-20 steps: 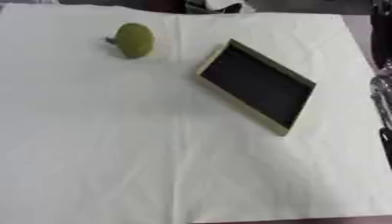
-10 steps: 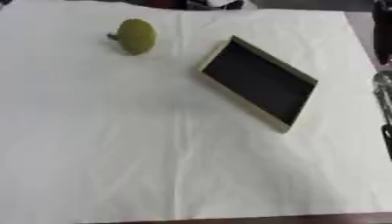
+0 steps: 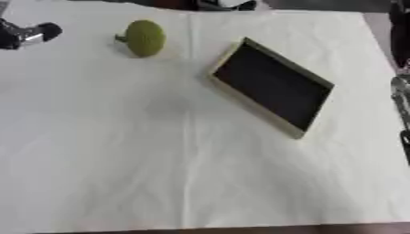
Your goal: Pick up objects on the table and place them in the box.
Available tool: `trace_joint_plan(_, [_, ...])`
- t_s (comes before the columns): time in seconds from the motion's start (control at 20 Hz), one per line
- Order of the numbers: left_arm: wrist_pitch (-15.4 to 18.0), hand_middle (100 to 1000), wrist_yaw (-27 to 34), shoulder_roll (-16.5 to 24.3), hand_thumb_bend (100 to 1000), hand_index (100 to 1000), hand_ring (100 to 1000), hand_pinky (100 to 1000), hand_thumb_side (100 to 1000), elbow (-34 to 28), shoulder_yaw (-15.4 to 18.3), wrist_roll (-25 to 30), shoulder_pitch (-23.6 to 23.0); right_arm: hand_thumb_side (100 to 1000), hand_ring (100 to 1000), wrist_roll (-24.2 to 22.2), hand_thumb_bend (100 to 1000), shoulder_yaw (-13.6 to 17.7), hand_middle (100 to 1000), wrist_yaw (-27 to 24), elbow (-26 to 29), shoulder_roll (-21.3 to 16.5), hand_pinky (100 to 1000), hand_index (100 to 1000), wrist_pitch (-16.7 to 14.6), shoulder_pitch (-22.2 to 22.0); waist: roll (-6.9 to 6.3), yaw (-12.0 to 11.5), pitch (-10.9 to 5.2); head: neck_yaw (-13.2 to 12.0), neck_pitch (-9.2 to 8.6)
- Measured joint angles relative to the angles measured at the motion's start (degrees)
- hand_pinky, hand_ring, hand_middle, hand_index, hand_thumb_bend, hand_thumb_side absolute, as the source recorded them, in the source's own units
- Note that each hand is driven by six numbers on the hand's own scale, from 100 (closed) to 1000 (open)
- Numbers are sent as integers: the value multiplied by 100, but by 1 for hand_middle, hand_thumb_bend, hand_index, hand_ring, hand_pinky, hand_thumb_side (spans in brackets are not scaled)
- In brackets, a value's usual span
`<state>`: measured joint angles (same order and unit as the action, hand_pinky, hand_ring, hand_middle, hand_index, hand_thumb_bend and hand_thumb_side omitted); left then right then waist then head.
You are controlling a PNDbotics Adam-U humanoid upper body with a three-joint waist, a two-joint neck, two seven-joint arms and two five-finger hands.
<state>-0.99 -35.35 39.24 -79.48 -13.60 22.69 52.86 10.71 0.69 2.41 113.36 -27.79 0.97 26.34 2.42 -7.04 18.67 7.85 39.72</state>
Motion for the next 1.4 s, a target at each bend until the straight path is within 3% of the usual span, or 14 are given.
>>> trace_joint_plan(0.4, [301, 938, -254, -303, 569, 967, 933, 927, 446, 561, -81, 422, 277, 781, 729, -10, 100, -4, 734, -2, 0, 0, 855, 796, 8, 37, -3, 46, 7, 3, -215])
trace_joint_plan(0.85, [235, 913, -247, -653, 543, 967, 922, 908, 388, 1025, -80, 518, 594, 785, 730, -24, 100, -35, 733, -3, 0, 1, 855, 796, 21, 71, -25, 173, 137, -72, -360])
trace_joint_plan(1.05, [193, 914, -244, -793, 524, 967, 922, 907, 285, 1212, -80, 541, 731, 786, 729, -35, 100, -37, 733, -4, 0, 3, 856, 797, 30, 90, -54, 228, 171, -95, -361])
trace_joint_plan(1.25, [182, 914, -252, -910, 485, 956, 920, 902, 100, 1357, -81, 557, 819, 787, 730, -40, 100, -40, 733, -5, 0, 7, 856, 797, 33, 107, -68, 294, 204, -135, -402])
trace_joint_plan(1.4, [149, 914, -252, -991, 471, 952, 919, 901, 100, 1448, -79, 594, 912, 788, 729, -60, 100, -62, 733, -8, 0, 11, 856, 797, 35, 142, -99, 365, 233, -185, -408])
